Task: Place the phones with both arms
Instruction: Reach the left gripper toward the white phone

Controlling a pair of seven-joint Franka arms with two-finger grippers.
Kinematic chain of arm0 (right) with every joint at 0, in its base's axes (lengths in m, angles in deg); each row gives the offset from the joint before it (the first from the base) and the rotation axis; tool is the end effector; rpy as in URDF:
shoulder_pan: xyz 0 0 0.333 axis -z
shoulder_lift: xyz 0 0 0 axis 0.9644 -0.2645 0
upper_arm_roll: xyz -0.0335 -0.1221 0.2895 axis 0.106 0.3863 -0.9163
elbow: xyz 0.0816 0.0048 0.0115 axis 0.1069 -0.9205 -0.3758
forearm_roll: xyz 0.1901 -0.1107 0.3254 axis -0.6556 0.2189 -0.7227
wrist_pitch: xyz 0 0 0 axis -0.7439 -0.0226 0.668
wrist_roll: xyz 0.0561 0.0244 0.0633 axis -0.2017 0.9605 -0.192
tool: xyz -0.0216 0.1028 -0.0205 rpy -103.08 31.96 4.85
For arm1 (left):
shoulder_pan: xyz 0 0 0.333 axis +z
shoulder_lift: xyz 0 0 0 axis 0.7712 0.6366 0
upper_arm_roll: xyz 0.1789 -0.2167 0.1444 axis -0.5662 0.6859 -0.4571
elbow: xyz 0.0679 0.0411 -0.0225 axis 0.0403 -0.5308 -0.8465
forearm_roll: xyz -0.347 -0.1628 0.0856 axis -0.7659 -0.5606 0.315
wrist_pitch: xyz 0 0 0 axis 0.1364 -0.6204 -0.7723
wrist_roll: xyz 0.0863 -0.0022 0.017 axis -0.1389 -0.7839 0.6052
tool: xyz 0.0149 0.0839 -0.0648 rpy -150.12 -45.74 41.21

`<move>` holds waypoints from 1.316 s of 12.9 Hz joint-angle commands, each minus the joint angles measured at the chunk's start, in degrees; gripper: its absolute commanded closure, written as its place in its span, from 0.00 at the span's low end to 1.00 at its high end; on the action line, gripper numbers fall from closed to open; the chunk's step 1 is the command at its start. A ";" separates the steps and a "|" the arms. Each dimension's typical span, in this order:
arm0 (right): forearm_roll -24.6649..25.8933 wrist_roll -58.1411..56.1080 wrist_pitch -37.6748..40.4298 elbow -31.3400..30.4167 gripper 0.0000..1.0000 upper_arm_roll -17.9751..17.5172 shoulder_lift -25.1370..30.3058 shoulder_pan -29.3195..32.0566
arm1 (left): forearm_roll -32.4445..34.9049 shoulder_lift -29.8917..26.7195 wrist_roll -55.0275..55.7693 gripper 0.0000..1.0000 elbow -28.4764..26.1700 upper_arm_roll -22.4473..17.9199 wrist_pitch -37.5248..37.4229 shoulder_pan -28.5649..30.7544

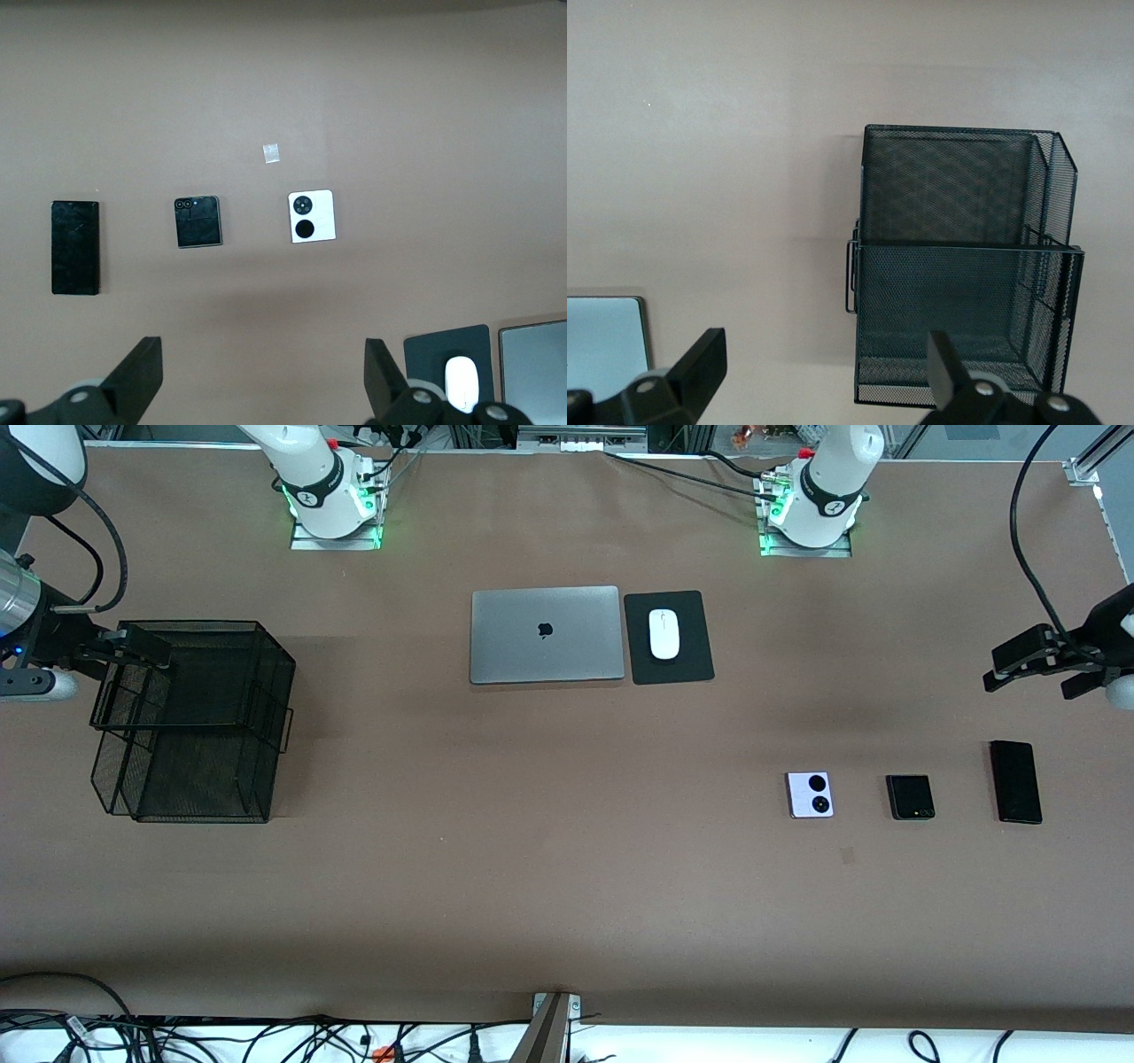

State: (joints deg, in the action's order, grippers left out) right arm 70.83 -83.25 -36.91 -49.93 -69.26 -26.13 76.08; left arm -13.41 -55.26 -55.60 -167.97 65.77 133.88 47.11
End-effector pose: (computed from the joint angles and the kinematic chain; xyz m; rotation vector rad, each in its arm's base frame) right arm 0.5734 -0.0168 0.5514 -3.1205 -0.0394 0.0441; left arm 0.5968 0.0182 0.6056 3.0731 -0.0668 0.0186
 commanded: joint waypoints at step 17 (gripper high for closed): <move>0.07 -0.63 0.67 0.54 0.00 -0.02 -0.21 0.43 | 0.53 23.30 2.29 0.00 -18.45 4.51 33.94 -2.71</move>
State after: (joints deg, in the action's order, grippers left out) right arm 70.83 -83.25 -36.89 -49.96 -69.15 -26.18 76.12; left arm -13.41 -32.85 -54.38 -184.52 69.95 165.67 44.59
